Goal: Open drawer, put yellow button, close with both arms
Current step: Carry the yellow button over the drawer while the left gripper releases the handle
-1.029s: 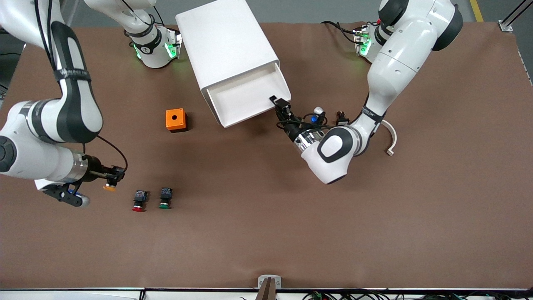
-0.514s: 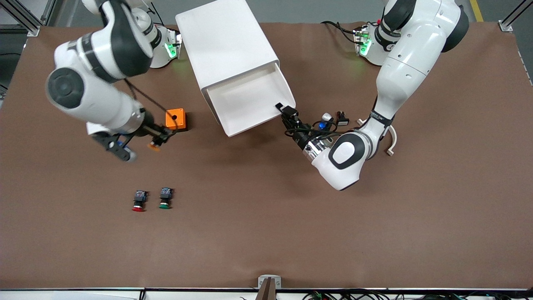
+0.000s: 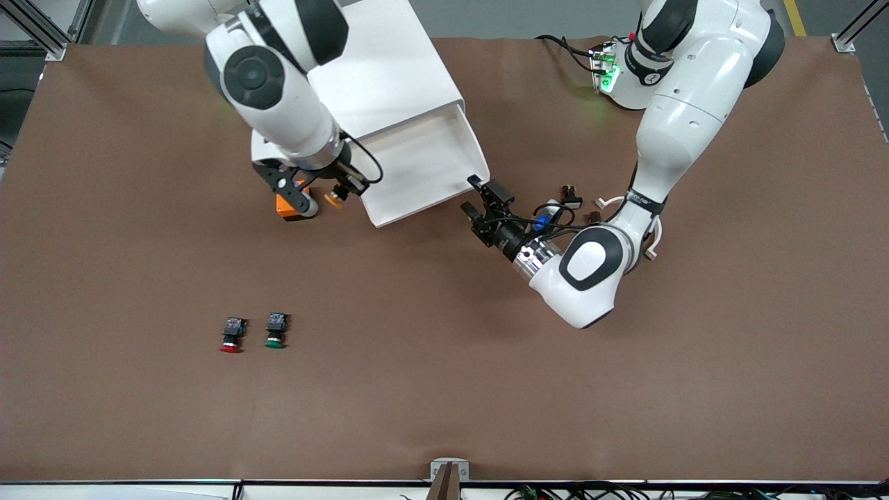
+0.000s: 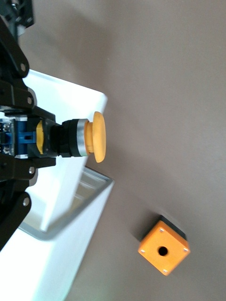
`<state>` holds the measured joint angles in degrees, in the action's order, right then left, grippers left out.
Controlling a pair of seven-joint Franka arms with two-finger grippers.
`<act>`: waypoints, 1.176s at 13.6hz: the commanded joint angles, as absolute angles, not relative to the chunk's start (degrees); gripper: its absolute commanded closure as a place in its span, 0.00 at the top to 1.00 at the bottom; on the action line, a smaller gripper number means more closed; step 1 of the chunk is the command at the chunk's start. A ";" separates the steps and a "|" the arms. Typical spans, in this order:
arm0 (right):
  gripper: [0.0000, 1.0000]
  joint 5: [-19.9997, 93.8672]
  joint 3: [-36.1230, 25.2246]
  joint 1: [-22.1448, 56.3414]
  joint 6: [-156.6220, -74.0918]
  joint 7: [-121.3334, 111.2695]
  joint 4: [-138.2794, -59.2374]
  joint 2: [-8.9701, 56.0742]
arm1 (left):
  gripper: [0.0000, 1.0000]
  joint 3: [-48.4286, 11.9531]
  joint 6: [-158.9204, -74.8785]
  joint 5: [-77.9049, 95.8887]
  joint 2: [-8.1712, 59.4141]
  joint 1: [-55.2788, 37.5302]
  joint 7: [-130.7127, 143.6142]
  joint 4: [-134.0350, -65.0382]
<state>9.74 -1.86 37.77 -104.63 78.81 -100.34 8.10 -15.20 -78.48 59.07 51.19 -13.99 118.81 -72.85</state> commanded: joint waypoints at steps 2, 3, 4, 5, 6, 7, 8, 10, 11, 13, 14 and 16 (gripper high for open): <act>0.00 9.76 -2.72 43.84 -109.32 87.70 -101.42 7.99 | 0.99 -13.29 -78.40 58.71 51.50 -14.41 103.23 -67.68; 0.00 9.67 -2.72 44.73 -110.55 89.28 -101.51 8.52 | 0.99 -11.44 -78.40 58.54 50.89 -14.85 98.40 -67.50; 0.00 9.58 -2.72 45.52 -111.61 90.69 -101.51 9.05 | 0.99 -10.12 -78.40 58.36 50.37 -15.11 93.48 -67.50; 0.00 8.97 -2.72 46.31 -112.58 92.27 -101.60 9.75 | 0.99 -9.24 -78.49 57.40 50.10 -15.64 89.60 -67.50; 0.00 8.36 -2.72 47.36 -113.54 94.20 -101.60 10.36 | 0.99 -8.79 -78.75 55.83 49.40 -15.99 84.95 -67.50; 0.00 8.35 -2.72 47.90 -115.29 97.09 -101.60 10.72 | 0.99 -8.70 -79.88 53.72 48.61 -15.91 79.42 -67.50; 0.00 8.09 -2.72 49.03 -116.10 99.29 -101.51 11.07 | 0.99 -8.70 -81.55 51.35 48.17 -15.91 73.80 -67.41; 0.00 6.60 -2.73 50.45 -116.37 102.20 -101.51 11.34 | 0.99 -8.53 -85.15 46.43 46.86 -15.47 66.31 -67.50; 0.00 6.24 -2.72 51.49 -116.63 103.43 -101.51 11.51 | 0.99 -8.44 -86.30 43.88 46.15 -15.21 62.53 -67.50; 0.00 5.89 -2.81 52.73 -117.33 105.81 -101.43 12.13 | 0.99 -8.35 -88.67 38.00 44.39 -14.94 56.72 -67.59; 0.00 5.37 -2.73 53.52 -118.03 107.21 -101.51 12.48 | 0.99 -8.26 -90.07 35.45 43.86 -14.94 55.04 -67.59; 0.00 4.40 -2.72 54.49 -118.82 108.80 -101.43 13.79 | 0.99 -8.26 -91.84 31.22 42.20 -15.38 53.80 -67.85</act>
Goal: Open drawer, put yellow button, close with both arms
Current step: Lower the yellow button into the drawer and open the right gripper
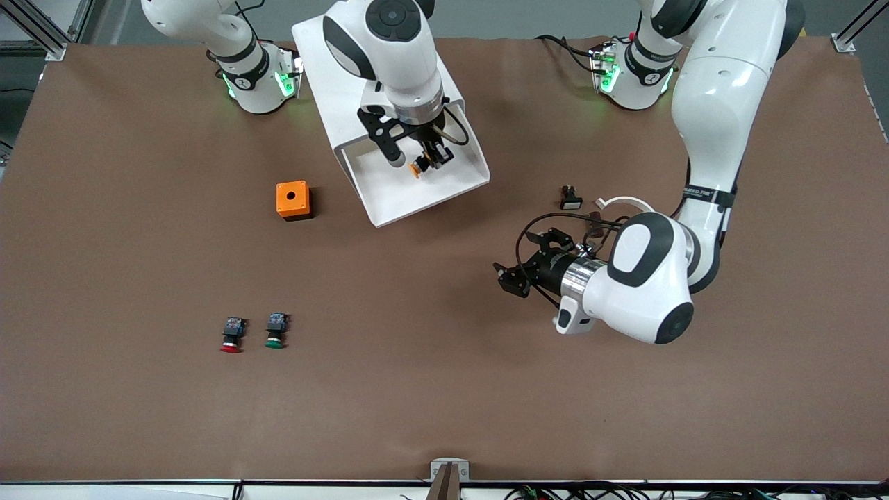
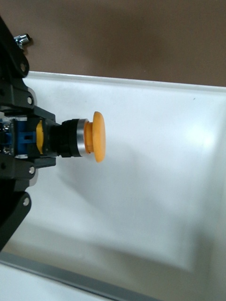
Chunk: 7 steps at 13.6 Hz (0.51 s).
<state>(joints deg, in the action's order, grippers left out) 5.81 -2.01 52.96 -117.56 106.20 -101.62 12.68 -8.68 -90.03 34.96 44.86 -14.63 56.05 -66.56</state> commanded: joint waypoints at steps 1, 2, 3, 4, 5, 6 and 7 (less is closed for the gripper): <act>0.00 4.31 -2.72 54.93 -119.79 109.94 -101.34 14.49 | 0.99 -8.52 -92.45 28.33 41.23 -15.82 52.57 -68.03; 0.00 4.13 -2.72 55.28 -120.32 110.82 -101.25 14.94 | 0.99 -8.70 -94.03 26.39 40.96 -15.73 52.12 -68.03; 0.00 3.96 -2.81 56.24 -120.84 112.05 -100.99 15.90 | 0.99 -8.70 -95.17 25.85 40.61 -15.47 52.12 -68.03; 0.00 3.52 -2.73 56.60 -121.28 113.28 -100.46 16.60 | 0.99 -8.70 -96.66 24.71 40.17 -15.38 51.77 -68.11; 0.00 3.43 -2.72 56.60 -121.20 113.73 -100.20 17.13 | 0.99 -8.79 -98.25 22.87 39.64 -15.55 51.25 -68.20; 0.05 3.60 -2.72 56.51 -120.68 113.64 -99.76 17.49 | 0.99 -8.88 -99.65 21.72 39.12 -15.64 51.33 -68.20; 0.61 4.21 -2.72 55.64 -120.24 113.12 -99.41 17.58 | 0.99 -8.88 -100.62 21.19 38.94 -15.73 51.24 -68.46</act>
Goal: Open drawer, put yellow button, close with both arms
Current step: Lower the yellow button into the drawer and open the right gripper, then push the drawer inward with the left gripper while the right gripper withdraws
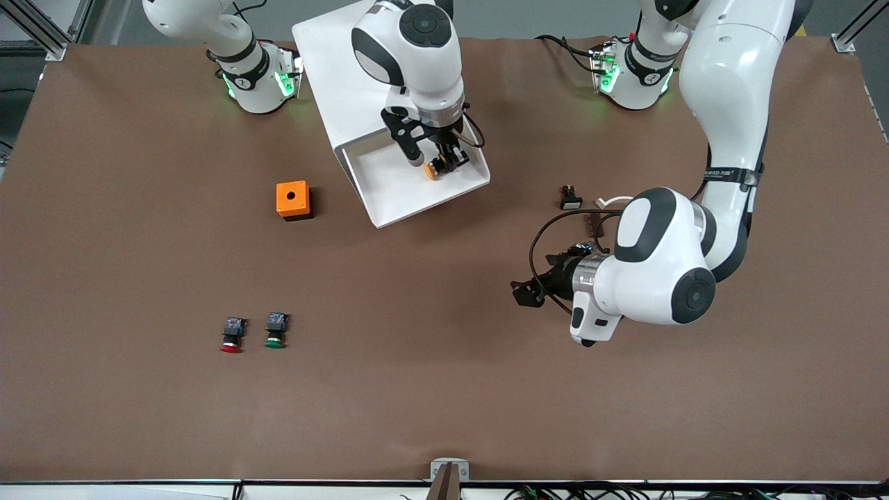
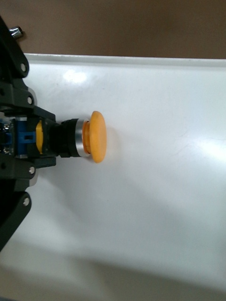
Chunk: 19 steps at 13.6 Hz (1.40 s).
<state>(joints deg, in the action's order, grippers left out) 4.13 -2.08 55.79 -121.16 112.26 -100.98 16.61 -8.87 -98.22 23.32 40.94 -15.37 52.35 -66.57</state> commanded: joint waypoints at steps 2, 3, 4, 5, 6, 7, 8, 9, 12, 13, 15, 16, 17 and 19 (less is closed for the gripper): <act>1.00 3.08 -2.90 55.82 -118.84 112.68 -99.06 17.84 | 0.99 -8.96 -101.07 17.08 37.80 -16.69 51.76 -68.99; 1.00 2.99 -2.99 55.03 -116.83 108.93 -97.83 17.84 | 0.99 -8.96 -101.07 15.05 37.36 -17.57 52.46 -68.99; 1.00 3.68 -2.99 53.71 -113.85 104.37 -96.00 17.84 | 0.99 -8.88 -101.16 13.99 36.74 -18.54 53.43 -69.26; 1.00 3.78 -2.99 51.96 -109.56 100.50 -93.37 17.75 | 0.99 -8.88 -101.77 12.84 36.48 -19.24 55.53 -69.78; 1.00 3.95 -2.90 49.77 -105.68 96.37 -90.82 17.84 | 0.99 -8.88 -102.04 11.09 36.39 -20.03 57.90 -69.79; 1.00 4.56 -2.90 47.40 -101.47 91.19 -88.27 17.75 | 0.99 -8.96 -102.91 8.81 36.39 -21.34 60.62 -69.87; 1.00 5.61 -2.99 44.76 -97.60 85.31 -85.72 17.67 | 0.99 -8.96 -104.05 7.31 36.30 -22.31 63.69 -70.13; 1.00 5.89 -2.99 42.13 -94.69 80.03 -83.87 17.58 | 0.99 -8.96 -104.58 6.34 35.95 -23.11 66.16 -70.66; 1.00 5.72 -3.08 33.69 -87.91 61.93 -80.34 17.05 | 0.99 -8.96 -104.68 3.69 35.68 -27.49 70.13 -71.80; 1.00 5.02 -3.16 31.05 -86.67 56.39 -79.72 16.79 | 0.99 -8.96 -104.85 3.69 35.86 -29.08 71.01 -71.98; 1.00 4.49 -3.43 24.99 -85.70 43.92 -79.72 15.57 | 0.99 -8.96 -104.85 2.12 36.03 -32.77 71.98 -72.86; 1.00 3.18 -3.69 22.00 -85.17 37.51 -79.72 15.12 | 0.99 -8.96 -104.85 1.85 36.04 -34.52 72.33 -73.30; 1.00 1.77 -3.78 19.54 -84.21 31.00 -79.72 14.77 | 0.99 -8.96 -104.85 1.85 36.04 -36.02 72.59 -73.30; 1.00 -0.52 -3.87 15.23 -83.94 21.14 -79.72 14.24 | 0.99 -8.96 -104.85 1.85 36.21 -38.05 74.69 -73.21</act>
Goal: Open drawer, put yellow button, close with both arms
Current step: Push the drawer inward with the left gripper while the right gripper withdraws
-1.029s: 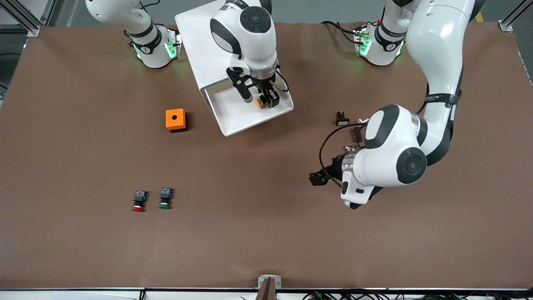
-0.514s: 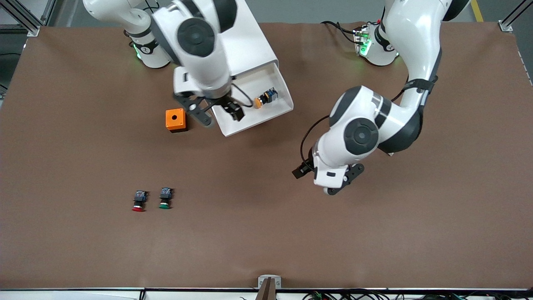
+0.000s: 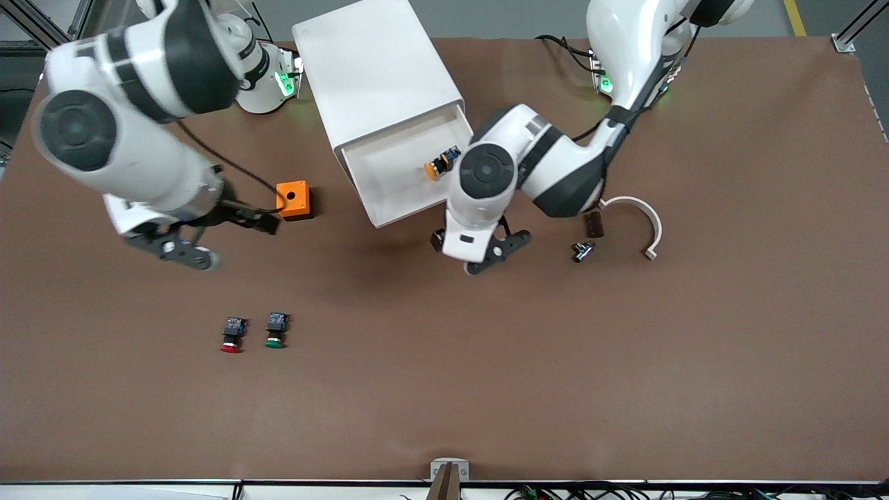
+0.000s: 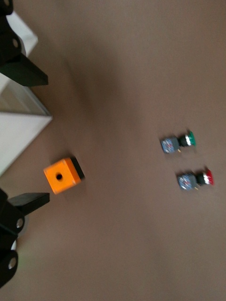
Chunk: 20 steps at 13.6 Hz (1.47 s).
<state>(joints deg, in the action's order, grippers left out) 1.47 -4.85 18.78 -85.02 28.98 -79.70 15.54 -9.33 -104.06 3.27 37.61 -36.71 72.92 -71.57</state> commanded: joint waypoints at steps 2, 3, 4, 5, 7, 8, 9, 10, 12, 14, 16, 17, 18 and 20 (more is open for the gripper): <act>1.00 -0.70 -3.78 10.92 -83.94 12.44 -79.80 13.27 | 0.99 -8.96 -104.77 2.28 36.30 -40.16 75.67 -73.21; 1.00 -0.79 -3.87 9.33 -83.85 7.87 -79.72 13.27 | 0.99 -9.05 -104.77 2.55 36.30 -40.77 76.28 -73.04; 1.00 -0.88 -4.22 7.75 -82.80 3.47 -79.72 13.27 | 0.99 -9.05 -104.77 2.64 36.39 -41.48 77.07 -73.04; 1.00 -0.97 -4.39 6.52 -81.84 0.38 -79.63 13.27 | 0.99 -9.05 -104.77 2.64 36.47 -42.18 77.78 -73.04; 1.00 -0.97 -4.39 4.14 -81.74 -1.84 -79.37 13.27 | 0.99 -9.40 -104.68 3.59 36.56 -42.97 77.96 -73.04; 1.00 -0.97 -4.39 3.70 -81.74 -2.28 -78.76 13.18 | 0.99 -9.40 -104.68 6.30 36.48 -42.98 77.96 -73.04; 1.00 -0.97 -4.48 3.52 -81.74 -3.07 -78.49 13.27 | 0.99 -9.40 -104.59 8.76 36.47 -43.07 77.87 -73.04; 1.00 -1.05 -4.40 3.17 -81.74 -4.29 -78.31 13.18 | 0.99 -9.40 -104.33 10.01 36.47 -43.33 77.96 -73.21; 1.00 -2.10 -4.66 3.08 -81.74 -5.18 -78.31 13.27 | 0.99 -9.49 -104.15 11.95 36.47 -43.42 77.96 -73.39; 1.00 -2.20 -4.75 3.08 -82.09 -4.66 -78.14 13.36 | 0.99 -9.49 -104.06 14.31 36.56 -44.29 78.48 -73.48; 1.00 -2.29 -4.83 2.90 -82.00 -4.22 -75.95 13.62 | 0.99 -9.49 -104.15 16.95 37.17 -44.65 79.28 -73.48; 1.00 -2.20 -5.10 2.73 -81.83 -4.22 -74.98 13.62 | 0.99 -9.49 -104.15 18.44 37.26 -45.17 79.28 -73.48; 1.00 -1.94 -5.71 2.12 -81.74 -4.31 -74.80 13.62 | 0.99 -9.49 -104.15 19.85 37.35 -45.44 79.36 -73.48; 1.00 -1.67 -5.80 0.62 -81.91 -4.74 -74.79 13.62 | 0.99 -9.49 -104.15 22.40 37.79 -45.88 79.63 -73.56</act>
